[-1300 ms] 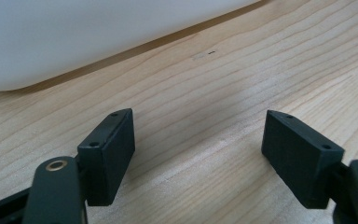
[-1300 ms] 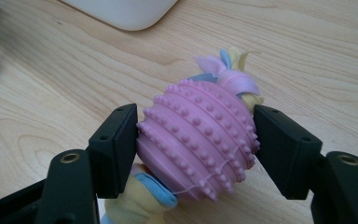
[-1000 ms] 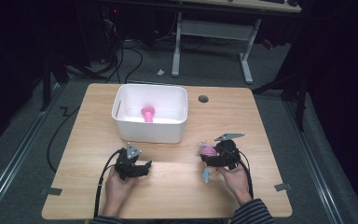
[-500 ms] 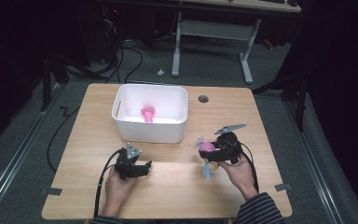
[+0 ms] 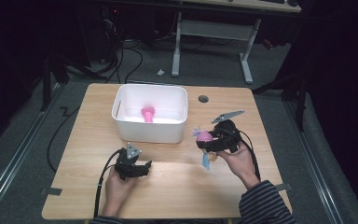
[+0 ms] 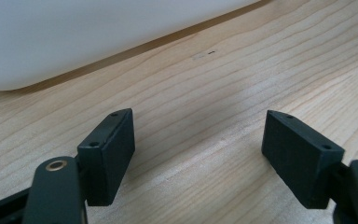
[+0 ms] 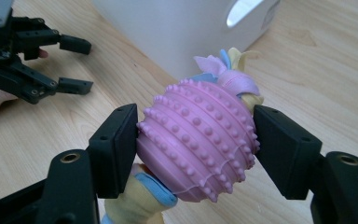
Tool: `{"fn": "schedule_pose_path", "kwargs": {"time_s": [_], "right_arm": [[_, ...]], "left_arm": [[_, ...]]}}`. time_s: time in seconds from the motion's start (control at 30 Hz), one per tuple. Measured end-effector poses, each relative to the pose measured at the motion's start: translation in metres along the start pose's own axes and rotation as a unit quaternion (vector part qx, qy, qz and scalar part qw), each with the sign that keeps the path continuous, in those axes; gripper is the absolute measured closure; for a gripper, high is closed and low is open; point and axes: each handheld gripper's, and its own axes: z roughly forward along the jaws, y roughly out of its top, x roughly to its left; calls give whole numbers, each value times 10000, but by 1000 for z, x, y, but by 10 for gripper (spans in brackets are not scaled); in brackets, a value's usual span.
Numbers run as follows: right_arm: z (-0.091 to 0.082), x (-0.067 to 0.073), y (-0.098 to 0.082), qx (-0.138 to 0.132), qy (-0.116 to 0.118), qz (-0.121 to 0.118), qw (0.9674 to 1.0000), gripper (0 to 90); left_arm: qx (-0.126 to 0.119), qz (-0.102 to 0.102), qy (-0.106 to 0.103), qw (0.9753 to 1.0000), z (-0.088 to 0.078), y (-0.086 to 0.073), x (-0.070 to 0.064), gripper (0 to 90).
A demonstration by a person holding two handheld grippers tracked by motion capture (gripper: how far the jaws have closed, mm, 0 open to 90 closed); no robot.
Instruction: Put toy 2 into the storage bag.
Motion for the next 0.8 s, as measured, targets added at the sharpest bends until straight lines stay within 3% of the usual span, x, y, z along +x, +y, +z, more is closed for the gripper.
{"fn": "schedule_pose_path", "kwargs": {"time_s": [0.13, 0.27, 0.4, 0.8], "right_arm": [[-5, 0, 10, -54, 35, -68, 10000, 335], [-10, 0, 20, -156, 280, -2, 9995, 334], [-12, 0, 31, -166, 189, -93, 9996, 334], [-10, 1, 63, -269, 240, -258, 9990, 334]], "left_arm": [[0, -2, 1, 10000, 0, 0, 0, 259], [2, -1, 1, 10000, 0, 0, 0, 259], [1, -2, 0, 10000, 0, 0, 0, 258], [9, 2, 1, 10000, 0, 0, 0, 257]]}}
